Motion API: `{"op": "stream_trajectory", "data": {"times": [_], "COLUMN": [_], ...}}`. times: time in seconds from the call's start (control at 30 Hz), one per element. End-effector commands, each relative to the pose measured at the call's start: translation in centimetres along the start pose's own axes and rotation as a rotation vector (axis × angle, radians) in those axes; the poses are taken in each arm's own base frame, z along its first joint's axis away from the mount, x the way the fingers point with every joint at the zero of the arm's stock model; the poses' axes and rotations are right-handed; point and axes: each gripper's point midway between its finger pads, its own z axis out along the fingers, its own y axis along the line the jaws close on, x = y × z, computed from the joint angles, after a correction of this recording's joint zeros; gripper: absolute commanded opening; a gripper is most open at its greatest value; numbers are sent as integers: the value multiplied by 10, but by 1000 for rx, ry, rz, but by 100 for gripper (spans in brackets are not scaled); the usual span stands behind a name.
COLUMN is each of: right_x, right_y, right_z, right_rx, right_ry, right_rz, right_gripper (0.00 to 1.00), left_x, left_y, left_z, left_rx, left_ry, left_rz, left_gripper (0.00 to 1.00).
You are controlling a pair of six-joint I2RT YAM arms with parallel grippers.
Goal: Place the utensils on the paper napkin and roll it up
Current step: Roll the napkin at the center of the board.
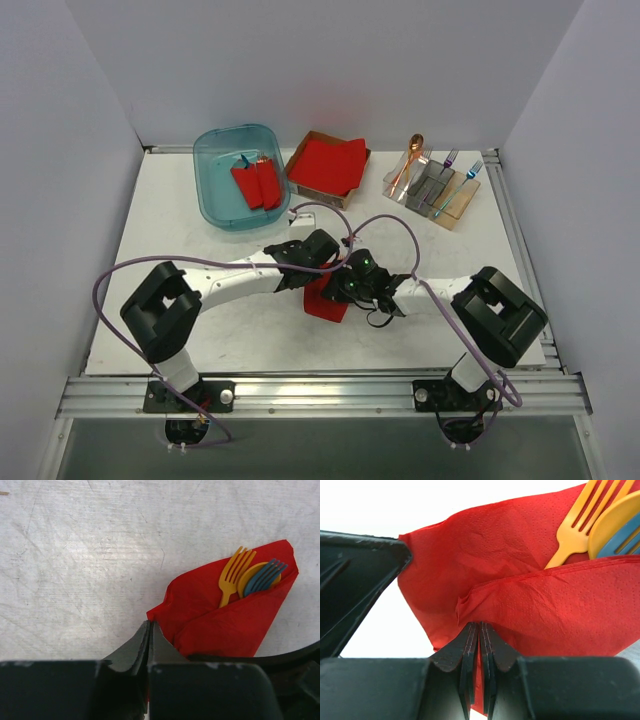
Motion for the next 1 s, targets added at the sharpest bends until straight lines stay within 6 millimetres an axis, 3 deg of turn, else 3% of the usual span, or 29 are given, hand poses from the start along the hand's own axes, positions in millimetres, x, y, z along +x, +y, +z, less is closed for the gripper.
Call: {"op": "stream_trajectory", "data": {"times": [0.0, 0.6, 0.97], "right_x": [0, 2, -10], "right_y": [-2, -7, 1], "right_z": [2, 5, -11], "right_rx": [10, 28, 12], "right_ry": [-19, -30, -76], "right_rz": [10, 43, 40], "right_gripper": [8, 8, 8], "left_x": [-24, -31, -36], "left_y": [-17, -34, -24], "left_z": [-22, -39, -33], "left_rx": [61, 106, -6], "left_ry": [-34, -17, -24], "left_rz": [-49, -117, -124], "left_gripper": [2, 2, 3]}}
